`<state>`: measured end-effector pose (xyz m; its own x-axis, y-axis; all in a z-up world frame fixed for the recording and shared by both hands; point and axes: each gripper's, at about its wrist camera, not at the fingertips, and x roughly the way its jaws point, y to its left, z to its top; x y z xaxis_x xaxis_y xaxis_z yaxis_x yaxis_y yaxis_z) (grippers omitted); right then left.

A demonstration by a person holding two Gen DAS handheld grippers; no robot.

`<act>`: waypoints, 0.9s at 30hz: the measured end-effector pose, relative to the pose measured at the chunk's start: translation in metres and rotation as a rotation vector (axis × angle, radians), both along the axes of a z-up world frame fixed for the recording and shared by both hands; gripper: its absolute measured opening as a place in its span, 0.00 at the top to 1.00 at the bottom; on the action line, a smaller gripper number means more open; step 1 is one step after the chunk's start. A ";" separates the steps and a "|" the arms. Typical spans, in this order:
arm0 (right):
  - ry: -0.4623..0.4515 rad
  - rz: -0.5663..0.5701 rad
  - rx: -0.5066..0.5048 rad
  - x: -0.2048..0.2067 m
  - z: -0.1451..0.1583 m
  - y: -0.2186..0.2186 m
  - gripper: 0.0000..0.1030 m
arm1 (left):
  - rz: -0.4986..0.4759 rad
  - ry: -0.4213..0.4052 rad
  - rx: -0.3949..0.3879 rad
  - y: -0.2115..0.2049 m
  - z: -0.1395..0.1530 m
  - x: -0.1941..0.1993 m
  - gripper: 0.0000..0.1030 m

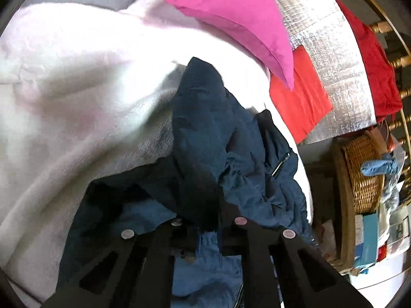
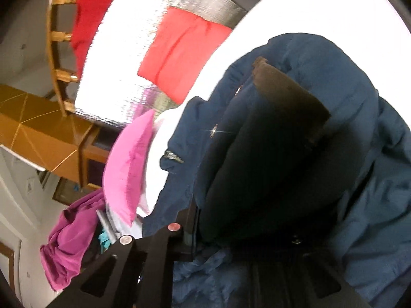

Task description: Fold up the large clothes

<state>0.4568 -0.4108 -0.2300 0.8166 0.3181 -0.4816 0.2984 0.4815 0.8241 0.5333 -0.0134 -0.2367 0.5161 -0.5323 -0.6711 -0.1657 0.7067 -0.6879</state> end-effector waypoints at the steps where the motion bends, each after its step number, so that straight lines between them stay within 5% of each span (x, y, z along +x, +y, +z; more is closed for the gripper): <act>1: 0.011 0.005 -0.008 -0.001 -0.002 0.000 0.85 | -0.009 0.002 0.028 -0.003 -0.002 0.000 0.90; 4: 0.118 0.026 -0.024 0.004 -0.030 -0.003 0.84 | -0.064 0.063 0.118 -0.016 -0.021 0.005 0.82; 8: 0.127 0.043 0.034 -0.003 -0.037 -0.009 0.74 | -0.081 0.074 0.123 -0.012 -0.013 0.001 0.63; 10: 0.112 0.037 0.029 -0.016 -0.027 -0.013 0.45 | -0.090 0.060 0.151 -0.005 -0.006 -0.013 0.46; 13: 0.090 0.038 0.004 -0.039 -0.011 -0.018 0.38 | -0.110 0.015 0.231 -0.006 0.004 -0.037 0.45; 16: 0.057 0.035 -0.069 -0.072 0.010 -0.017 0.38 | -0.140 -0.086 0.344 -0.012 0.021 -0.067 0.45; 21: -0.030 0.041 -0.229 -0.130 0.044 0.003 0.38 | -0.120 -0.310 0.652 -0.025 0.061 -0.147 0.33; 27: -0.116 0.100 -0.362 -0.201 0.076 0.033 0.38 | -0.091 -0.515 0.813 -0.011 0.118 -0.236 0.24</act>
